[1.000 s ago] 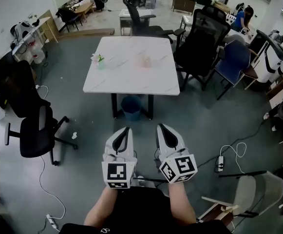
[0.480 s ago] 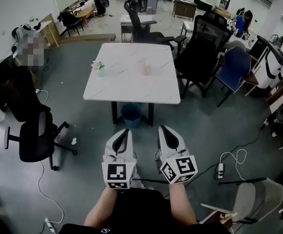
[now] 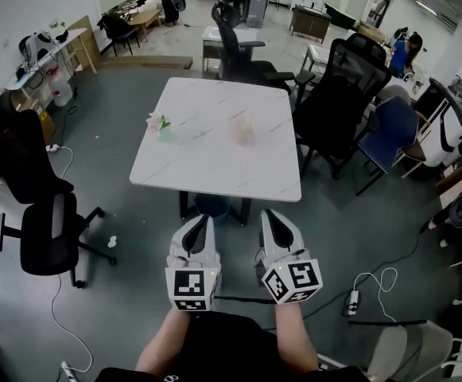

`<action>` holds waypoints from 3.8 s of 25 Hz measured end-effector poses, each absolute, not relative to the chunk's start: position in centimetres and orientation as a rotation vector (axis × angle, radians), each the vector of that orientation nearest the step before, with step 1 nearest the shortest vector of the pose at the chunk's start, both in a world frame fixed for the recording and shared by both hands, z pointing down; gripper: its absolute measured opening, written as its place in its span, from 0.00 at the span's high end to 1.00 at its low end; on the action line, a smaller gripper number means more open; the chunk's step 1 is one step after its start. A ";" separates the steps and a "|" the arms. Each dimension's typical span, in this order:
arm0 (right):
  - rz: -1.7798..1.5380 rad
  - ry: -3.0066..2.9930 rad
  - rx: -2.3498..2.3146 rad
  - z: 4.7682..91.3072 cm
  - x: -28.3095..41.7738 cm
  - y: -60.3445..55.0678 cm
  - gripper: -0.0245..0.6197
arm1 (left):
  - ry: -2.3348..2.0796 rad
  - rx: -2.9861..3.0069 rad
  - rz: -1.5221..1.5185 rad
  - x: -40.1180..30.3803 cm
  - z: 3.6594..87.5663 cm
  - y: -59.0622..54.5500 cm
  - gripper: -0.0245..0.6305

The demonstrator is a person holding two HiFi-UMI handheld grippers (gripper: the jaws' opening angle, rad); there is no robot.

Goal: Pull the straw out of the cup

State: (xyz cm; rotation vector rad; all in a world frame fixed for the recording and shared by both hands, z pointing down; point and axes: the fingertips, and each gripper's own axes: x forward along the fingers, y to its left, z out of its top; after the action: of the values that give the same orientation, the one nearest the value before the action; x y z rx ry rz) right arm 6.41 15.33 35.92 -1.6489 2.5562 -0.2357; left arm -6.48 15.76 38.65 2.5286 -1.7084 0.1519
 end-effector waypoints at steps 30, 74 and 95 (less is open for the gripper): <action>-0.493 2.512 -1.861 41.5 8.0 -16.7 0.96 | -1.410 2.520 0.324 -3.1 44.2 -17.6 0.96; -0.940 2.734 -1.780 56.5 9.6 -32.3 0.78 | -1.386 2.292 0.559 1.0 54.0 -27.1 0.96; -0.804 2.747 -1.755 55.4 9.2 -33.1 0.90 | -1.408 2.284 0.554 0.2 53.5 -27.0 0.96</action>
State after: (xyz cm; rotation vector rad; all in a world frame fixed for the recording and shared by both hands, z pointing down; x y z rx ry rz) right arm 9.24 -33.10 55.40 -1.7545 2.7473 -0.8037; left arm 0.24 -26.95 53.45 2.2836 -1.4078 0.5543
